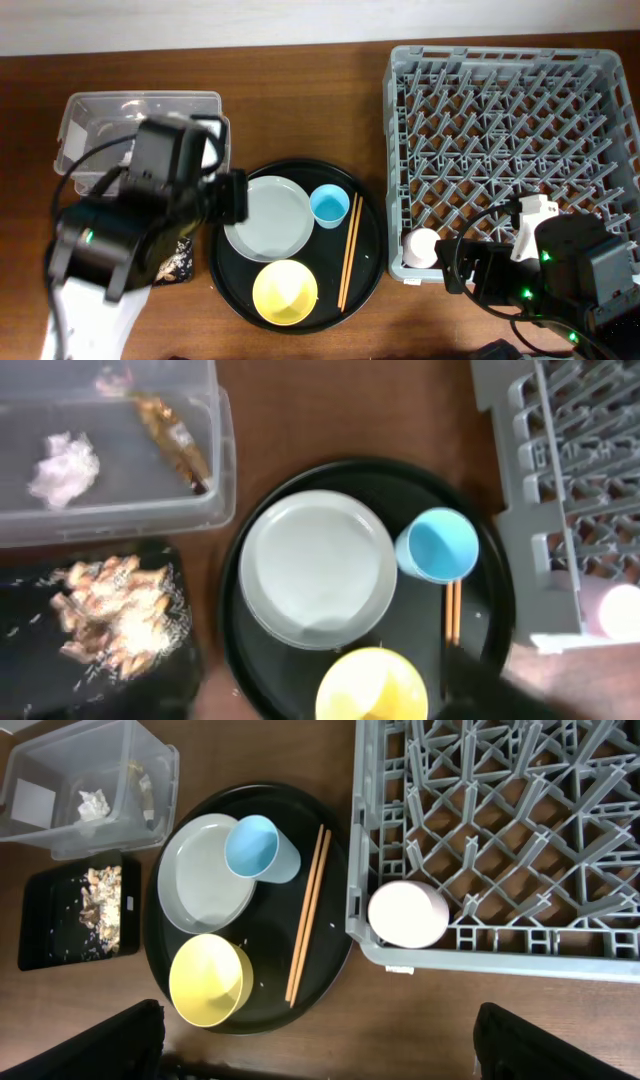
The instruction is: Sort waste into correct bins and load items into the dishwasher rack
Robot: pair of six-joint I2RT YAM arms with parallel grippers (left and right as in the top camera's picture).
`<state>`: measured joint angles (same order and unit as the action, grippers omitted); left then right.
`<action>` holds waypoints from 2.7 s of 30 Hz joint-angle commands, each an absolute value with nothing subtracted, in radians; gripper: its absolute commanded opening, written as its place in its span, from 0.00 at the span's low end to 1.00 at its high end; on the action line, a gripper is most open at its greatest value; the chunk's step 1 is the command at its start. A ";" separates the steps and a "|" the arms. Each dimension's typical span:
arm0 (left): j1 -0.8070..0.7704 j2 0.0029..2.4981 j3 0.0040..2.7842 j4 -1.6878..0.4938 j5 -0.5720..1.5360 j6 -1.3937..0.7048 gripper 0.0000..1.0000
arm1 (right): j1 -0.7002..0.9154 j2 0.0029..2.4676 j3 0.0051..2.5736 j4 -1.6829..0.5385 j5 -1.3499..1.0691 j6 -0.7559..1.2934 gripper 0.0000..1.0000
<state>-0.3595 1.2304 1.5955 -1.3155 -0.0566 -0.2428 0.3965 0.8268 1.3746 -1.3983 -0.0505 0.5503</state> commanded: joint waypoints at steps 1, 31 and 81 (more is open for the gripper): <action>-0.399 1.107 1.607 -1.356 -0.131 -0.276 0.99 | 0.399 0.838 1.379 -1.399 -0.041 0.556 0.99; -0.116 0.299 0.824 -0.744 0.059 0.100 0.99 | 0.399 0.839 1.379 -1.399 -0.041 0.556 0.99; -0.068 0.006 0.009 -0.056 0.293 0.107 0.99 | 0.627 1.744 1.322 -0.934 -0.101 0.629 0.61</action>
